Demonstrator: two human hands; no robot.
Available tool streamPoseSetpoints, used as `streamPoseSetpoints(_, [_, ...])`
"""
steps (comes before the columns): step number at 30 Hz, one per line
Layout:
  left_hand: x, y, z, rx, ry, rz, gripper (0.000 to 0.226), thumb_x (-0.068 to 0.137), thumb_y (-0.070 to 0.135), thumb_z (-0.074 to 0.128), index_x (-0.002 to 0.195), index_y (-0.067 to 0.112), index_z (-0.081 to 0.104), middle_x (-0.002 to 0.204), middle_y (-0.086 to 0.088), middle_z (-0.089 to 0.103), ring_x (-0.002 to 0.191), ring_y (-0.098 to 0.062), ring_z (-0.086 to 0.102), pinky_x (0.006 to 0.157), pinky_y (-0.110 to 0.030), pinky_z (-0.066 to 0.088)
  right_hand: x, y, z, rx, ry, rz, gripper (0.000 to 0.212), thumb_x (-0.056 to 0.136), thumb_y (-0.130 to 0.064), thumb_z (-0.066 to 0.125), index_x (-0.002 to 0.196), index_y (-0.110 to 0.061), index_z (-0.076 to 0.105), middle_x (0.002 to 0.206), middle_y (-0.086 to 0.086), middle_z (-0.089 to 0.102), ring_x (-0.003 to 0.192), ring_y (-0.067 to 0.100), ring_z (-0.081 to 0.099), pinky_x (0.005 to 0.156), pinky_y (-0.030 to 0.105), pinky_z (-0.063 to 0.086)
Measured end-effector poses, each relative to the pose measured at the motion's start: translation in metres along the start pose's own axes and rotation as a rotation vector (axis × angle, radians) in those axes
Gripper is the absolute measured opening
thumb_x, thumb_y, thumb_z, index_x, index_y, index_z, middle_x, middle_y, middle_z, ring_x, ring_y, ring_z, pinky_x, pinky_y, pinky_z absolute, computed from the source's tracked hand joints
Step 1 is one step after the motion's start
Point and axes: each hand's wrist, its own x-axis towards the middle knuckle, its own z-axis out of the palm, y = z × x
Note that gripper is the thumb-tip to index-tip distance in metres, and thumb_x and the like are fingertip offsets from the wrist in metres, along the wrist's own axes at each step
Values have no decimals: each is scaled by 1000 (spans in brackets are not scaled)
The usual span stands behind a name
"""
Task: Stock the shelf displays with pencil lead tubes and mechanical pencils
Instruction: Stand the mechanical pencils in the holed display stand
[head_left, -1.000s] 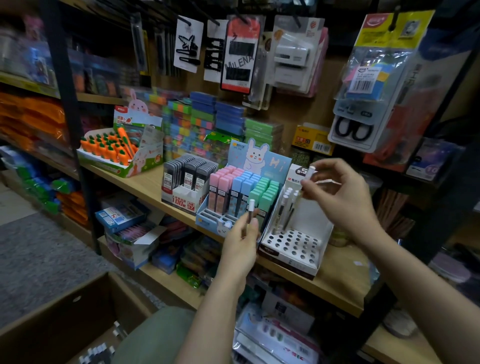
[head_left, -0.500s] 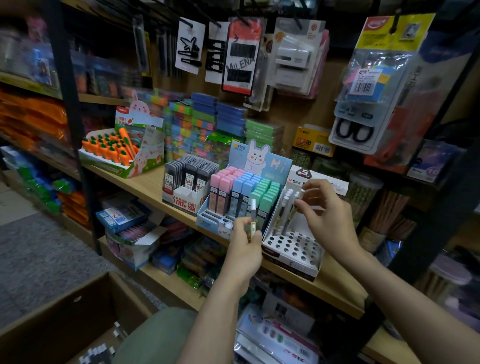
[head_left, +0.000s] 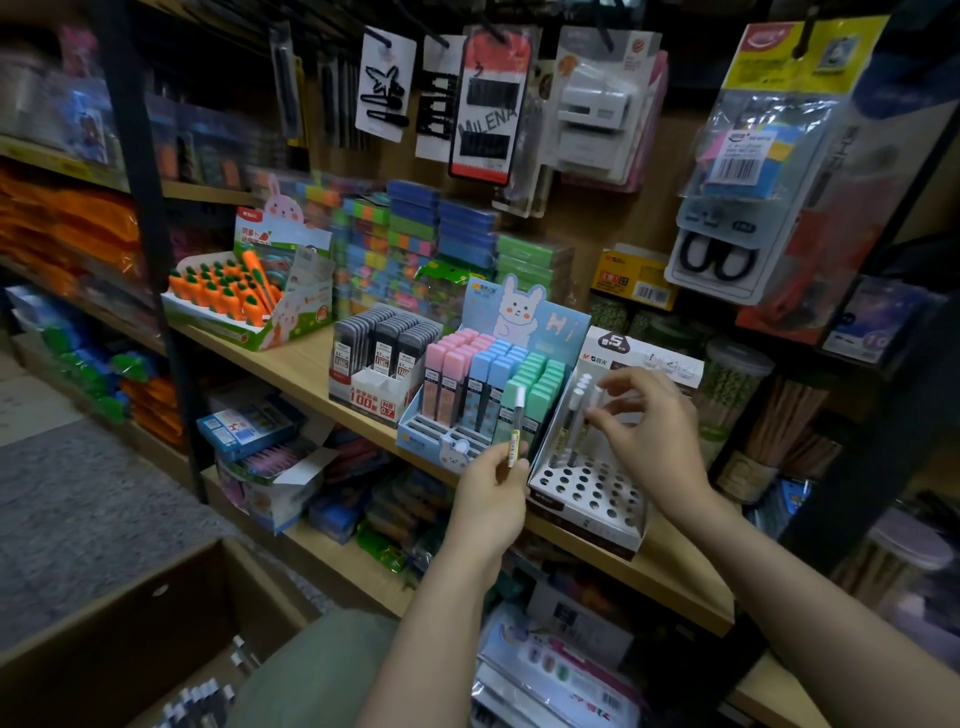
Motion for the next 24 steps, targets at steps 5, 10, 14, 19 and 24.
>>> streamPoseSetpoints(5, [0,-3,-3,-144,43,40,17,96,13,59,108,11,69,79,0,68,73,-8,63,67,-16,51,-7,-1,4,-48,4,0,29,84,-15,75,105,-28,62,101,-5,55,82,-6,57,71,9,50])
streamPoseSetpoints(10, [-1,0,-2,-142,58,75,17,93,17,62,108,21,70,94,4,72,89,-7,66,81,-22,55,-7,-13,-7,58,-16,-11,33,91,-25,67,123,-30,60,95,-16,62,82,1,61,71,14,52])
streamPoseSetpoints(14, [-5,3,2,-105,-2,118,19,93,19,64,99,37,67,97,9,73,94,-3,67,80,-15,52,-3,-35,-9,447,-167,106,36,93,-19,65,127,-31,59,98,-4,71,87,9,70,72,20,57])
streamPoseSetpoints(19, [-6,2,3,-114,-78,86,26,90,22,67,117,22,68,102,6,73,96,-6,67,90,-23,53,-5,-44,-12,470,-186,70,22,87,-9,71,104,-22,70,93,-2,74,79,11,73,72,26,60])
streamPoseSetpoints(24, [-3,-4,-2,182,67,156,34,80,33,77,112,31,65,111,14,65,104,-2,58,88,-19,48,0,-37,-31,439,-39,35,21,83,-6,74,98,-21,70,88,-2,75,78,11,73,73,22,58])
